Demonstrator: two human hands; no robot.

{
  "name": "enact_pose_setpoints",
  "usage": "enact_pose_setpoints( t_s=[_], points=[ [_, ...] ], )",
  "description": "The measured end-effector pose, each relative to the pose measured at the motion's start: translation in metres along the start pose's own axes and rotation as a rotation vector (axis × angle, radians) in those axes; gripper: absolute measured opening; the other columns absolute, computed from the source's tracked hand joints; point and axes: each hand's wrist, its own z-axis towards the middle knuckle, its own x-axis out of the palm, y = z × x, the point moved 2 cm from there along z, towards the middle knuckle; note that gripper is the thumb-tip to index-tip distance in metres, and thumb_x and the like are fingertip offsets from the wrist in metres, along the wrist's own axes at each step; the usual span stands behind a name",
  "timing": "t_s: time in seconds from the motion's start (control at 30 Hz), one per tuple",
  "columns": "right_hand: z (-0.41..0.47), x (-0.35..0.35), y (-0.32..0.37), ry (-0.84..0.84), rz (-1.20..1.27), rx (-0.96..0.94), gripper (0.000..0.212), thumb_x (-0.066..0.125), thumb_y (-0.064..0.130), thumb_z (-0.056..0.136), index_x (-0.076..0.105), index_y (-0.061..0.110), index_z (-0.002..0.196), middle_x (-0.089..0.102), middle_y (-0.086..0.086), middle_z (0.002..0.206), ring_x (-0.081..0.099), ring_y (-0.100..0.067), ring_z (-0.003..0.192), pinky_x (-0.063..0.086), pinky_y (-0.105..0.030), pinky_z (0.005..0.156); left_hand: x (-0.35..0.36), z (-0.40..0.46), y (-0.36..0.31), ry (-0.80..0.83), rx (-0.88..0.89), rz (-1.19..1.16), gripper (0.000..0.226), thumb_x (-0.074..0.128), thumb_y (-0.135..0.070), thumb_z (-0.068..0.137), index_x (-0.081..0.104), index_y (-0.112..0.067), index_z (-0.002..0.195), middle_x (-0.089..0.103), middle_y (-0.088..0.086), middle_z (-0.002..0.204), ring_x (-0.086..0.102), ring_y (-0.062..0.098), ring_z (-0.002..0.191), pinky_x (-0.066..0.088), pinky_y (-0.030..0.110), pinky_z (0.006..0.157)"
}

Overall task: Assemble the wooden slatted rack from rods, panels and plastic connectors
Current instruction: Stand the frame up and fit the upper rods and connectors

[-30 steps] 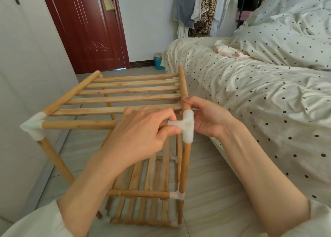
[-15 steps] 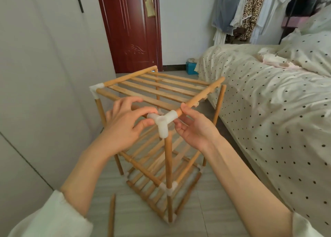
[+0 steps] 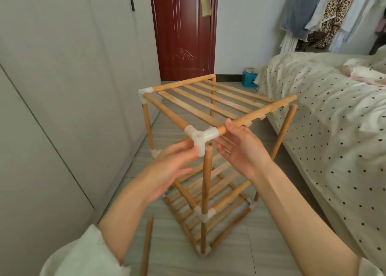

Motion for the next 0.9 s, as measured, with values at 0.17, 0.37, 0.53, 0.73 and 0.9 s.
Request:
enact_pose_setpoints(
  t_s=[0.17, 0.37, 0.53, 0.73, 0.9],
  points=[
    [-0.001, -0.003, 0.009, -0.022, -0.13, -0.029, 0.011, 0.063, 0.028, 0.089, 0.058, 0.017, 0.09, 0.063, -0.003, 0.093, 0.059, -0.012, 0.071, 0.044, -0.024, 0.066, 0.007, 0.005, 0.007, 0.166, 0.084, -0.031, 0.041, 0.043, -0.042, 0.086, 0.048, -0.033, 0.125, 0.057, -0.008, 0.132, 0.046, 0.008, 0.129, 0.037, 0.036, 0.109],
    [0.006, -0.002, 0.028, -0.016, -0.013, -0.02, 0.009, 0.055, 0.017, 0.094, 0.057, 0.009, 0.09, 0.064, -0.007, 0.076, 0.056, -0.011, 0.058, 0.043, -0.02, 0.057, 0.011, 0.018, 0.009, 0.195, 0.059, -0.192, 0.039, 0.041, -0.033, 0.087, 0.055, -0.017, 0.12, 0.065, 0.001, 0.118, 0.057, 0.014, 0.117, 0.047, 0.032, 0.099],
    [0.011, -0.013, 0.03, -0.084, -0.088, 0.016, 0.011, 0.056, 0.019, 0.093, 0.058, 0.013, 0.084, 0.067, -0.007, 0.075, 0.061, -0.015, 0.066, 0.045, -0.021, 0.055, 0.016, 0.029, 0.011, 0.242, 0.038, -0.226, 0.037, 0.047, -0.026, 0.084, 0.057, -0.01, 0.116, 0.063, 0.009, 0.093, 0.063, 0.018, 0.098, 0.05, 0.029, 0.095],
    [0.013, -0.014, 0.033, -0.063, -0.055, 0.039, 0.007, 0.058, 0.016, 0.091, 0.058, 0.012, 0.085, 0.069, -0.011, 0.079, 0.064, -0.02, 0.076, 0.048, -0.02, 0.053, 0.016, 0.036, 0.014, 0.231, 0.055, -0.311, 0.033, 0.051, -0.02, 0.081, 0.061, -0.007, 0.109, 0.062, 0.007, 0.083, 0.062, 0.018, 0.083, 0.055, 0.027, 0.08],
    [0.013, -0.014, 0.032, -0.062, -0.059, 0.054, 0.006, 0.059, 0.016, 0.09, 0.058, 0.011, 0.086, 0.069, -0.012, 0.079, 0.065, -0.02, 0.074, 0.049, -0.018, 0.052, 0.016, 0.039, 0.018, 0.213, 0.065, -0.355, 0.03, 0.051, -0.018, 0.081, 0.062, -0.005, 0.106, 0.065, 0.006, 0.08, 0.063, 0.016, 0.079, 0.054, 0.025, 0.077]
  ],
)
